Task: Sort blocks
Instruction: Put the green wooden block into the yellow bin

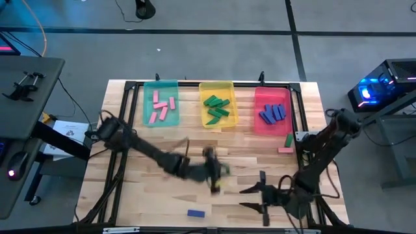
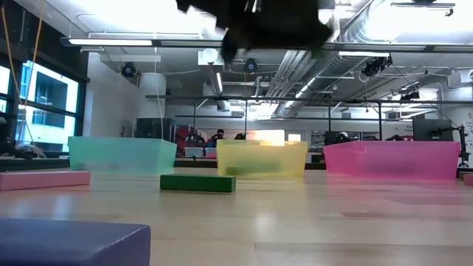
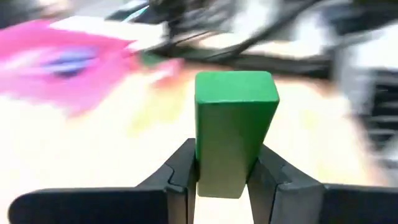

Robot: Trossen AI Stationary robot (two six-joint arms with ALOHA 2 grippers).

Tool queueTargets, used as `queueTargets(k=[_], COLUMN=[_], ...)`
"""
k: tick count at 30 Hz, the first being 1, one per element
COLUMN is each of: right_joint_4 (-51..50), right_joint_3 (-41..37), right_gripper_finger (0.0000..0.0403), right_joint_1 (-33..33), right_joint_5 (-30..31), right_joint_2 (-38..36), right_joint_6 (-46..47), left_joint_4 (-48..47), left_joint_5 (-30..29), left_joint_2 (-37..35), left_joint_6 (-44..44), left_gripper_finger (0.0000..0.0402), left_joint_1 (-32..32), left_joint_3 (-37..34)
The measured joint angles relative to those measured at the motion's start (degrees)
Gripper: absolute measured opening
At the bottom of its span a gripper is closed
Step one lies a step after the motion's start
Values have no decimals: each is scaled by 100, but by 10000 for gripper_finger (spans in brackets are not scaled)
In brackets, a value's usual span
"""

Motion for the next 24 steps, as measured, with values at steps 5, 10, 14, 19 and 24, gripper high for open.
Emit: queueTargets(k=[5, 10, 14, 19, 24], right_joint_4=[-1064, -1476, -2079, -3313, -4579], right_joint_3=[1, 0, 0, 0, 0], right_gripper_finger=[171, 171, 171, 171, 171], right_joint_1=[296, 486, 440, 110, -448], right_joint_5=[521, 1075, 1128, 730, -251], right_joint_2=[-506, -583, -579, -574, -574], right_joint_6=[618, 623, 1096, 2202, 3311], left_joint_4=[-1921, -2452, -3212, -4116, -4711], left_joint_5=[43, 1125, 1765, 2003, 2372], left_joint_2=[-764, -755, -369, 218, 861], left_joint_6=[-217, -28, 140, 683, 1053], left_gripper_finger=[70, 70, 70, 70, 70], left_joint_1=[1166, 2854, 3834, 4445, 4641], left_joint_3=[-2, 19, 386, 1129, 1757])
